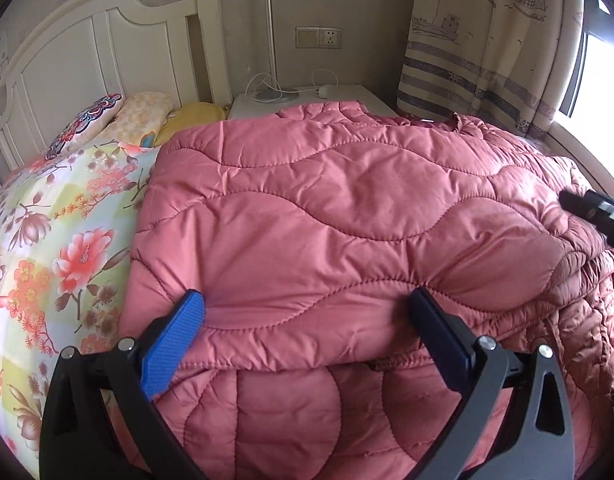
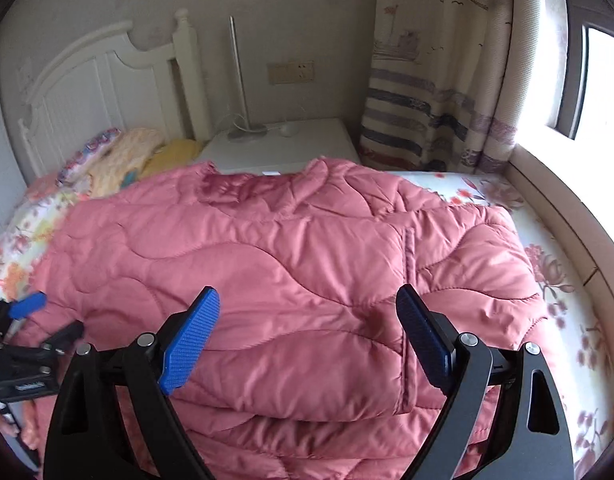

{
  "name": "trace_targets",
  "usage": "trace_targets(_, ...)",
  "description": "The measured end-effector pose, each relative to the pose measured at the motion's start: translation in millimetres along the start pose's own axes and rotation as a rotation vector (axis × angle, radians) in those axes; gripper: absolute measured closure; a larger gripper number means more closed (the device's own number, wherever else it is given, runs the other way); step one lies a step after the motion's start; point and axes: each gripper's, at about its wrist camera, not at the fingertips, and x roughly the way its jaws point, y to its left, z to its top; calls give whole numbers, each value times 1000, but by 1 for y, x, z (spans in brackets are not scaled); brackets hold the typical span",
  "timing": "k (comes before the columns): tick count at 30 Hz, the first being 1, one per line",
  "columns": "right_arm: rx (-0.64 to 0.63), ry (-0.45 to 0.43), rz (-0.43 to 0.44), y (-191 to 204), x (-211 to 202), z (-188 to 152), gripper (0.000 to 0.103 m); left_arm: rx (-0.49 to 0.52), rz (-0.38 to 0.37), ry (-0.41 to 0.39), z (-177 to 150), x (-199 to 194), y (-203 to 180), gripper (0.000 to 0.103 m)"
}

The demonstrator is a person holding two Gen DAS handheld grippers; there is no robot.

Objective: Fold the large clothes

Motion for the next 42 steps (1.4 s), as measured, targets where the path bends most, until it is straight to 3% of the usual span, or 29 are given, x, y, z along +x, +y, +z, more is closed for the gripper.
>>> trace_targets(3, -27, 79, 3, -1, 23, -9, 17, -3, -4, 0, 0, 0, 0, 2)
trace_targets(8, -40, 29, -37, 3, 2, 10, 17, -2, -2, 1, 0, 0, 1, 2)
trace_targets(12, -103, 21, -38, 18, 14, 30, 17, -4, -4, 1, 0, 0, 1, 2)
trace_targets(17, -64, 137, -2, 20, 58, 37, 17, -6, -6, 0, 0, 0, 2, 2)
trace_targets(21, -30, 101, -42, 18, 36, 33, 17, -5, -4, 1, 0, 0, 2, 2)
trace_targets(24, -56, 8, 2, 26, 7, 23, 16, -6, -4, 2, 0, 0, 2, 2)
trace_targets(27, -169, 80, -1, 38, 18, 5, 16, -4, -2, 3, 0, 1, 2, 2)
trace_targets(31, -103, 102, 38, 24, 24, 1, 17, 3, 4, 8, 0, 2, 0, 2)
trace_targets(34, -57, 109, 35, 22, 2, 5, 17, 10, 11, 3, 0, -5, 2, 2)
trace_targets(36, -63, 74, 75, 25, -25, -1, 17, 13, 44, -13, -5, -26, 1, 2)
trace_targets(39, -104, 40, 101, 25, -62, -20, 16, 30, 28, -37, -24, -65, -4, 2)
trace_targets(42, -114, 105, 92, 19, -67, -50, 16, 31, 21, 18, -49, -80, -8, 2)
